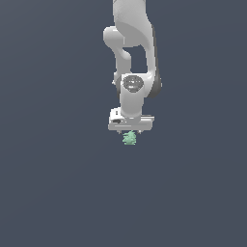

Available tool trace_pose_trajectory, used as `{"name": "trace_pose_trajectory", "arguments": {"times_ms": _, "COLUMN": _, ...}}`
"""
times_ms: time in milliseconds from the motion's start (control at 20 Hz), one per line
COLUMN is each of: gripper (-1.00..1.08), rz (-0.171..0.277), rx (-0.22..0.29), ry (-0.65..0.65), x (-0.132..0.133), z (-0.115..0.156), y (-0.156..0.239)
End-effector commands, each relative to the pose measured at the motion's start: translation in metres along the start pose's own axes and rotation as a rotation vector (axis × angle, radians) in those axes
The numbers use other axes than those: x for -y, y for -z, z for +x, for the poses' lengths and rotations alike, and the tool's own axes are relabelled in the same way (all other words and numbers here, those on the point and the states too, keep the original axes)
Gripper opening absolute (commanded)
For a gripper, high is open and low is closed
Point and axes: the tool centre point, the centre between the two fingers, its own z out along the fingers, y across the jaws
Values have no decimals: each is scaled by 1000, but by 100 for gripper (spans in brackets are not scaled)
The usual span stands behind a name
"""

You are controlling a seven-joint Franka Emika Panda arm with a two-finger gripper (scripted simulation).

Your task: Pick up the object and move it to a goal position.

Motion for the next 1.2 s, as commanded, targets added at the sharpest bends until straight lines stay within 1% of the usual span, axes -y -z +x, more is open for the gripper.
{"name": "trace_pose_trajectory", "arguments": {"times_ms": 0, "gripper": 100, "rz": 0, "rx": -1, "ry": 1, "x": 1, "z": -1, "y": -2}}
{"name": "trace_pose_trajectory", "arguments": {"times_ms": 250, "gripper": 100, "rz": 0, "rx": 0, "ry": 1, "x": 1, "z": -1, "y": -6}}
{"name": "trace_pose_trajectory", "arguments": {"times_ms": 700, "gripper": 100, "rz": 0, "rx": -1, "ry": 1, "x": 1, "z": -2, "y": -45}}
{"name": "trace_pose_trajectory", "arguments": {"times_ms": 950, "gripper": 100, "rz": 0, "rx": -1, "ry": 2, "x": 1, "z": -2, "y": -52}}
{"name": "trace_pose_trajectory", "arguments": {"times_ms": 1000, "gripper": -100, "rz": 0, "rx": -1, "ry": 2, "x": 1, "z": -2, "y": -52}}
{"name": "trace_pose_trajectory", "arguments": {"times_ms": 1150, "gripper": -100, "rz": 0, "rx": -1, "ry": 2, "x": 1, "z": -2, "y": -52}}
